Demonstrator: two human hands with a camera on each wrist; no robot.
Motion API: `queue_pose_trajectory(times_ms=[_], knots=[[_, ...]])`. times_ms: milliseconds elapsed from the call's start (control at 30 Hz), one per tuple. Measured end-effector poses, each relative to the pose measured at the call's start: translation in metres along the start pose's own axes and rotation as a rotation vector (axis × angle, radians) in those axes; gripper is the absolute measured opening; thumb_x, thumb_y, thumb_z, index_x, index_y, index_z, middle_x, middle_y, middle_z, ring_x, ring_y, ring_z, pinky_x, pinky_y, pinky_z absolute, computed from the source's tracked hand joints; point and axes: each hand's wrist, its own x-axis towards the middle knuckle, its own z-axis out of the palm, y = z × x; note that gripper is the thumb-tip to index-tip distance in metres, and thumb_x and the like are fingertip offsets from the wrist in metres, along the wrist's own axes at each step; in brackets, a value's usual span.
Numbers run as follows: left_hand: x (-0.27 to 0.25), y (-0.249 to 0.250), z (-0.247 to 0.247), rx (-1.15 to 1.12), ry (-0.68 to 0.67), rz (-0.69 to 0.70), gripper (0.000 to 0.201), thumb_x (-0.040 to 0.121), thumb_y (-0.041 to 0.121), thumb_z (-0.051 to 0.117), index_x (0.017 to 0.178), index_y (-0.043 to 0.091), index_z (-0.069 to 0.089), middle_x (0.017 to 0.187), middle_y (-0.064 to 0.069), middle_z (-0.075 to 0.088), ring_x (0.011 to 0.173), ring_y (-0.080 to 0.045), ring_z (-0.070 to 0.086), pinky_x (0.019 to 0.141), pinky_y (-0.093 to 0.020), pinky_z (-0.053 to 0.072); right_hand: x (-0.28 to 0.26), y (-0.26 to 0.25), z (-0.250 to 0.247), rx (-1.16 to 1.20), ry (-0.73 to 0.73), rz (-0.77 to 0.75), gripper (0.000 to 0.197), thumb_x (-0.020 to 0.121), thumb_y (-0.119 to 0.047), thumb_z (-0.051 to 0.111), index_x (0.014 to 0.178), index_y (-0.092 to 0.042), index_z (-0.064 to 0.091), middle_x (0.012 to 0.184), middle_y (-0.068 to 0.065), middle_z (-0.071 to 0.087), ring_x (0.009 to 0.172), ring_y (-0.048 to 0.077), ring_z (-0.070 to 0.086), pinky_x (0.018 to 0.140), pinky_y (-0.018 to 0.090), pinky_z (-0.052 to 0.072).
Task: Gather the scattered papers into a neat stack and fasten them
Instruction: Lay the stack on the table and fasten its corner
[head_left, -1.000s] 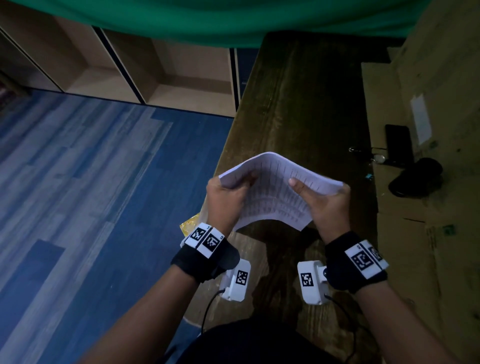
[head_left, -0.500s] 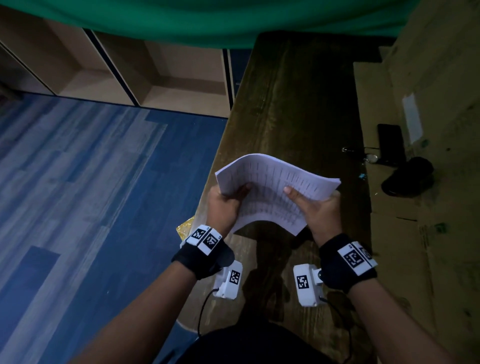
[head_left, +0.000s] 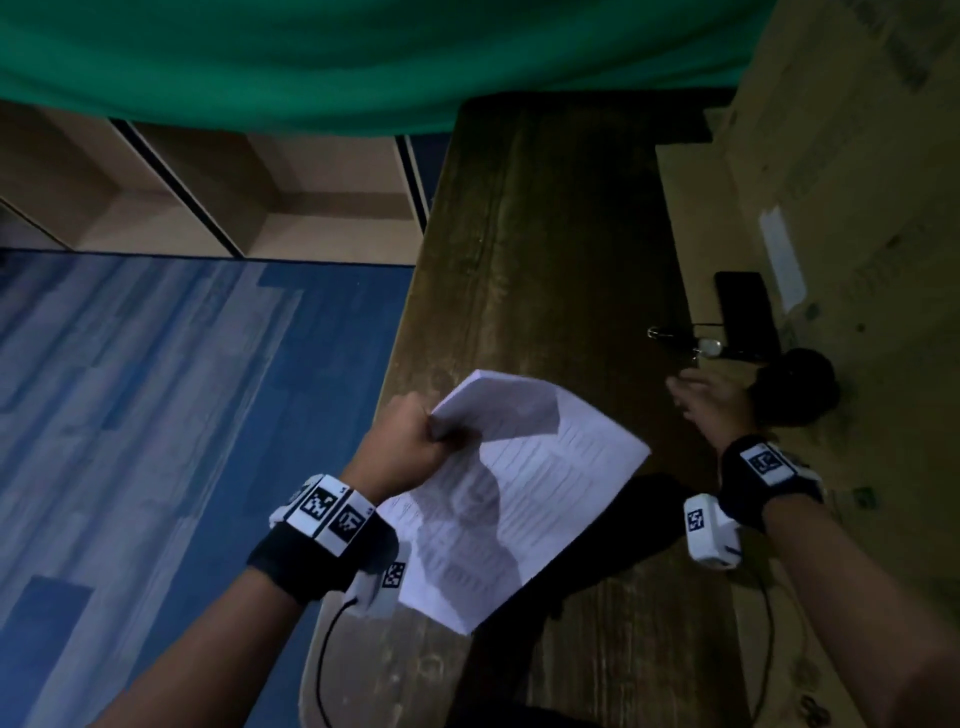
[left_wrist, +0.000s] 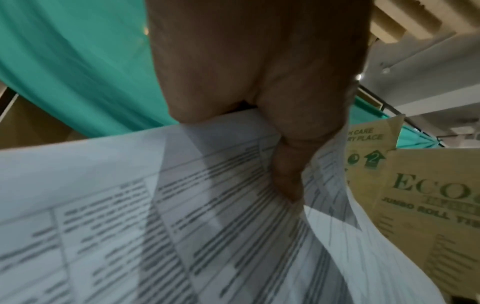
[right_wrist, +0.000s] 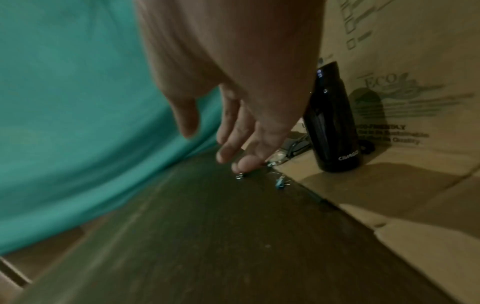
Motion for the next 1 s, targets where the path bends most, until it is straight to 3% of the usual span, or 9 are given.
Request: queue_pose_trajectory(times_ms=[133, 267, 400, 533, 600, 733, 833, 933, 1000], knots=[[0.002, -0.009, 0.007, 0.058, -0.109, -0.083, 0.040, 0.075, 0.039, 0.065, 0.052, 0.011, 0.047, 0.047, 0.003, 0.043, 0.043, -0.010, 0.039, 0.047, -0.039, 0.037, 0.065, 0.031, 0.001, -0.543, 0.070, 0.001, 0.048, 0.090, -0.018, 0.064, 0.134, -0.005, 0.052, 0.130, 0.024, 0.057, 0.119, 0.040, 0.054, 0.097, 0.042, 0.044], [0.003, -0.025, 0.014, 0.104, -0.168, -0.153, 0.043, 0.074, 0.041, 0.063, 0.050, 0.011, 0.044, 0.048, 0.002, 0.039, 0.044, -0.013, 0.034, 0.048, -0.043, 0.037, 0.086, 0.042, 0.013, -0.664, 0.151, 0.085, 0.056, 0.093, -0.024, 0.061, 0.139, 0.002, 0.041, 0.138, 0.032, 0.041, 0.124, 0.049, 0.045, 0.096, 0.052, 0.043], [0.004, -0.037, 0.022, 0.179, -0.230, -0.269, 0.049, 0.077, 0.035, 0.074, 0.052, 0.025, 0.033, 0.053, 0.009, 0.034, 0.046, -0.009, 0.033, 0.051, -0.029, 0.028, 0.090, 0.057, 0.019, -0.658, 0.209, 0.030, 0.034, 0.094, -0.015, 0.059, 0.121, 0.006, 0.058, 0.124, 0.036, 0.052, 0.114, 0.050, 0.052, 0.094, 0.051, 0.045], [0.003, -0.045, 0.026, 0.236, -0.283, -0.380, 0.043, 0.077, 0.038, 0.077, 0.063, 0.023, 0.038, 0.066, 0.004, 0.043, 0.057, -0.014, 0.042, 0.052, -0.029, 0.029, 0.079, 0.063, 0.025, -0.611, 0.192, -0.149, 0.013, 0.086, 0.008, 0.058, 0.088, 0.005, 0.071, 0.106, 0.029, 0.065, 0.102, 0.044, 0.061, 0.091, 0.044, 0.049], [0.003, -0.045, 0.026, 0.265, -0.314, -0.403, 0.039, 0.079, 0.038, 0.076, 0.079, 0.016, 0.044, 0.081, 0.000, 0.046, 0.071, -0.019, 0.047, 0.058, -0.030, 0.032, 0.069, 0.059, 0.030, -0.559, 0.129, -0.216, 0.013, 0.083, 0.009, 0.062, 0.087, 0.004, 0.072, 0.102, 0.024, 0.068, 0.098, 0.040, 0.064, 0.088, 0.040, 0.049], [0.004, -0.054, 0.035, 0.227, -0.366, -0.455, 0.036, 0.080, 0.034, 0.075, 0.090, 0.010, 0.049, 0.090, -0.004, 0.053, 0.078, -0.020, 0.051, 0.057, -0.026, 0.034, 0.031, 0.045, 0.056, -0.315, -0.185, -0.195, 0.037, 0.082, 0.002, 0.071, 0.118, -0.008, 0.065, 0.082, 0.007, 0.065, 0.072, 0.018, 0.067, 0.072, 0.033, 0.053], [0.003, -0.066, 0.046, 0.210, -0.395, -0.525, 0.045, 0.079, 0.034, 0.076, 0.106, 0.004, 0.055, 0.100, -0.009, 0.059, 0.085, -0.021, 0.054, 0.067, -0.028, 0.038, -0.009, 0.034, 0.083, -0.211, -0.433, -0.159, 0.025, 0.086, 0.004, 0.066, 0.110, -0.001, 0.069, 0.083, 0.006, 0.067, 0.062, 0.001, 0.066, 0.062, 0.016, 0.053], [-0.004, -0.072, 0.058, 0.206, -0.410, -0.569, 0.053, 0.081, 0.033, 0.075, 0.117, 0.002, 0.052, 0.111, -0.012, 0.060, 0.089, -0.021, 0.054, 0.074, -0.029, 0.039, -0.043, 0.037, 0.104, -0.247, -0.533, -0.224, 0.019, 0.088, -0.004, 0.067, 0.097, -0.019, 0.074, 0.105, 0.001, 0.067, 0.092, 0.009, 0.066, 0.084, 0.023, 0.052], [-0.012, -0.075, 0.066, 0.212, -0.414, -0.591, 0.056, 0.082, 0.035, 0.074, 0.121, 0.002, 0.051, 0.110, -0.010, 0.058, 0.089, -0.021, 0.053, 0.075, -0.030, 0.040, -0.061, 0.043, 0.111, -0.241, -0.553, -0.235, 0.022, 0.086, -0.003, 0.069, 0.091, -0.023, 0.074, 0.103, -0.004, 0.067, 0.101, 0.013, 0.065, 0.094, 0.030, 0.052]])
